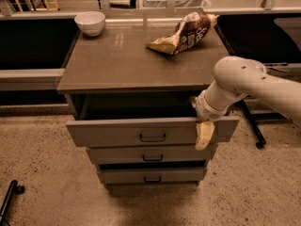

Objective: Open top drawer

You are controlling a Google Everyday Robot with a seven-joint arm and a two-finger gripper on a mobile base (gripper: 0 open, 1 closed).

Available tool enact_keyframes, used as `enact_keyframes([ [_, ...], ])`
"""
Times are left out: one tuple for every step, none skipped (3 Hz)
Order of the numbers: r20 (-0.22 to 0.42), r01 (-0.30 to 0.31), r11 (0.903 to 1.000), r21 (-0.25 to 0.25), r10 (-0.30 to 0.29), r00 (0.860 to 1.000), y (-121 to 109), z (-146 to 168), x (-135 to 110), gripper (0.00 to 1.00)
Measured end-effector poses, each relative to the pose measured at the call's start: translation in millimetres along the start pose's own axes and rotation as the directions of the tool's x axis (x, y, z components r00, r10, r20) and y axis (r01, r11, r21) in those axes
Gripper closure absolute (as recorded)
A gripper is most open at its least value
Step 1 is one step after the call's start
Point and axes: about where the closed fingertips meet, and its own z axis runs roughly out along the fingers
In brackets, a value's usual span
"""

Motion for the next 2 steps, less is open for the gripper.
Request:
enact_keyframes([
  [0.000,0.000,1.0000,0.000,0.000,1.000,0.0,0.0,0.0,0.00],
  [-0.014,-0.013,0.9988,-0.048,0.012,1.000,4.4,9.1,14.3,0.24],
])
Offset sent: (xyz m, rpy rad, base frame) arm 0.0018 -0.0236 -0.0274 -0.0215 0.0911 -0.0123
